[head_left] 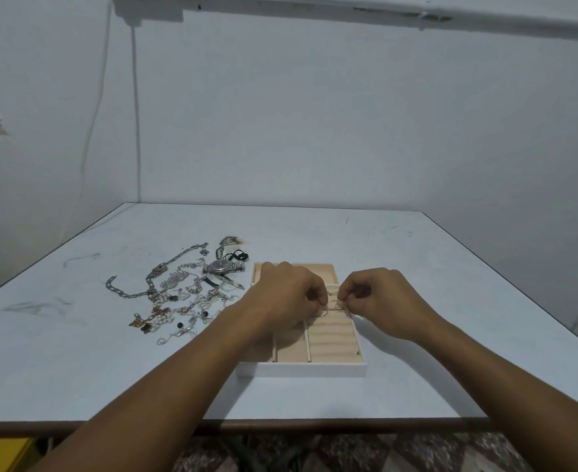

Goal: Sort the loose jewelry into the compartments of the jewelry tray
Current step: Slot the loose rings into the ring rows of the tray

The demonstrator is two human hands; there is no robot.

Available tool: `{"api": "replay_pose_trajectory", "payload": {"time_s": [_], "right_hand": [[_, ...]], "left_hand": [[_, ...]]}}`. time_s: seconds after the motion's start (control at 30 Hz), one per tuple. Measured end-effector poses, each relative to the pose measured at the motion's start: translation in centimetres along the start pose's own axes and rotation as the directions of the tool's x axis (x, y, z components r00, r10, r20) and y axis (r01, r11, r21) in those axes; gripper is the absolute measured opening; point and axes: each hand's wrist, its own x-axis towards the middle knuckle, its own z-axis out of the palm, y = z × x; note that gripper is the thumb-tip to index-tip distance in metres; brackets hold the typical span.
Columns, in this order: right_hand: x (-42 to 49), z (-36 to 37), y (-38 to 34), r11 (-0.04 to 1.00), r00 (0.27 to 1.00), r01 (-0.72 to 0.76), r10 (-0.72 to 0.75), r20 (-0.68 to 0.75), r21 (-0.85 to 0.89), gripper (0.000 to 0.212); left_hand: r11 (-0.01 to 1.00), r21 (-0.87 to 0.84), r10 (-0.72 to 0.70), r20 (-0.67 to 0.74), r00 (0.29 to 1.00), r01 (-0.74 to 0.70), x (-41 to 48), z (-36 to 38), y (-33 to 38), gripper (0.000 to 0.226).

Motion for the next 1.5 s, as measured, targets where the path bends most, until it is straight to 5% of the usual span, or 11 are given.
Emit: {"api": "replay_pose_trajectory", "payload": {"time_s": [0.67,1.13,1.5], "right_hand": [[0.0,0.3,0.4,1.0,1.0,0.011,-0.011,-0.005,0.01,0.023],[-0.3,0.6,0.4,0.999,0.999,0.034,-0.034,-0.018,-0.015,0.023],[-0.5,0.8,0.8,0.999,0.999,0.042,-0.042,-0.022,0.0,0.023]], "left_hand": [[0.992,0.058,0.114,-0.094,0.989,-0.109,-0.8,1.7,0.4,0.013],[0.992,0.128,0.018,-0.258,0.966,0.016,-2.0,3.0,1.0,0.019],[0.965,0.24,0.177,-0.305,0.936,-0.104,-2.1,3.8,0.7,0.013]]}}
